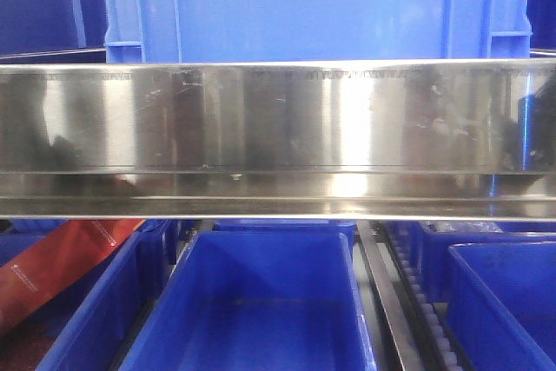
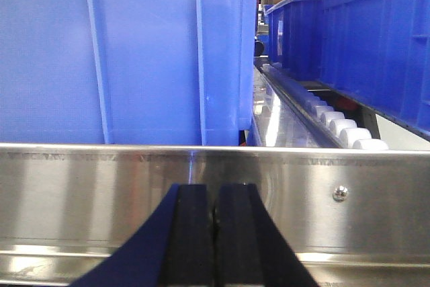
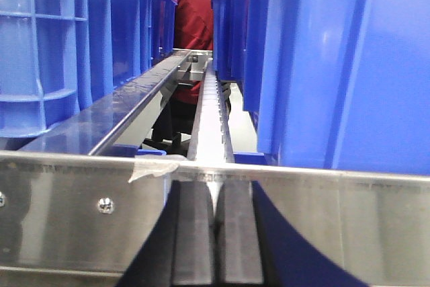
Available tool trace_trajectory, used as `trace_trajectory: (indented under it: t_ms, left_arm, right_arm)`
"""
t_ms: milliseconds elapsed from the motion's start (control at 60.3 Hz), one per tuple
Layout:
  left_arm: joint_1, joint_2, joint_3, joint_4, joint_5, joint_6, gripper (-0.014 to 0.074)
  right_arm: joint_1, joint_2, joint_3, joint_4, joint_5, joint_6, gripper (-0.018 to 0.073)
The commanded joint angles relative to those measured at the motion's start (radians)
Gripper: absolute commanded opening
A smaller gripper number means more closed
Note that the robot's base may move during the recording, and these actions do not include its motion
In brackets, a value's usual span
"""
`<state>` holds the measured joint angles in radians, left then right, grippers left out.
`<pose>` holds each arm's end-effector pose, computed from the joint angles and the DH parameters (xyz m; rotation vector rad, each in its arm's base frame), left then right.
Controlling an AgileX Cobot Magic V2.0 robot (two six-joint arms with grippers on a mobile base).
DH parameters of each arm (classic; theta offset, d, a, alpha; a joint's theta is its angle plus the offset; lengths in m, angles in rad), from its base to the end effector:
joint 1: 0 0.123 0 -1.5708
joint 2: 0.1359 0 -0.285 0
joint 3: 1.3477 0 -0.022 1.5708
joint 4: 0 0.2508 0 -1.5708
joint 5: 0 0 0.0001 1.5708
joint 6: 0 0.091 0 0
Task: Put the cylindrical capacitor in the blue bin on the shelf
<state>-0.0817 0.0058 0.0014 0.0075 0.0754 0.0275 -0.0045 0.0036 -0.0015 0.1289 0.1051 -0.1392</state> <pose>0.0569 -0.0046 0.2055 0.0909 1.5637 -0.0363 0.0568 0.0010 0.2040 -0.0157 1.5899 -0.0014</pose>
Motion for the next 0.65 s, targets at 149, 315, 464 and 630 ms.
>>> trace_trajectory:
  t_ms: [149, 315, 464, 630]
  left_arm:
    - [0.001, -0.006, -0.001, -0.007, -0.016, 0.002, -0.0111]
    - [0.001, -0.006, -0.001, -0.007, -0.016, 0.002, -0.0111]
    - [0.001, -0.006, -0.001, -0.007, -0.016, 0.002, -0.0111]
    - [0.001, -0.006, -0.001, -0.007, -0.016, 0.002, -0.0111]
  right_arm:
    - [-0.005, -0.004, 0.002, 0.007, -0.024, 0.000, -0.0162]
    - [-0.005, -0.004, 0.002, 0.007, -0.024, 0.000, -0.0162]
    - [-0.005, -0.004, 0.002, 0.007, -0.024, 0.000, -0.0162]
    - [-0.005, -0.004, 0.002, 0.007, -0.024, 0.000, -0.0162]
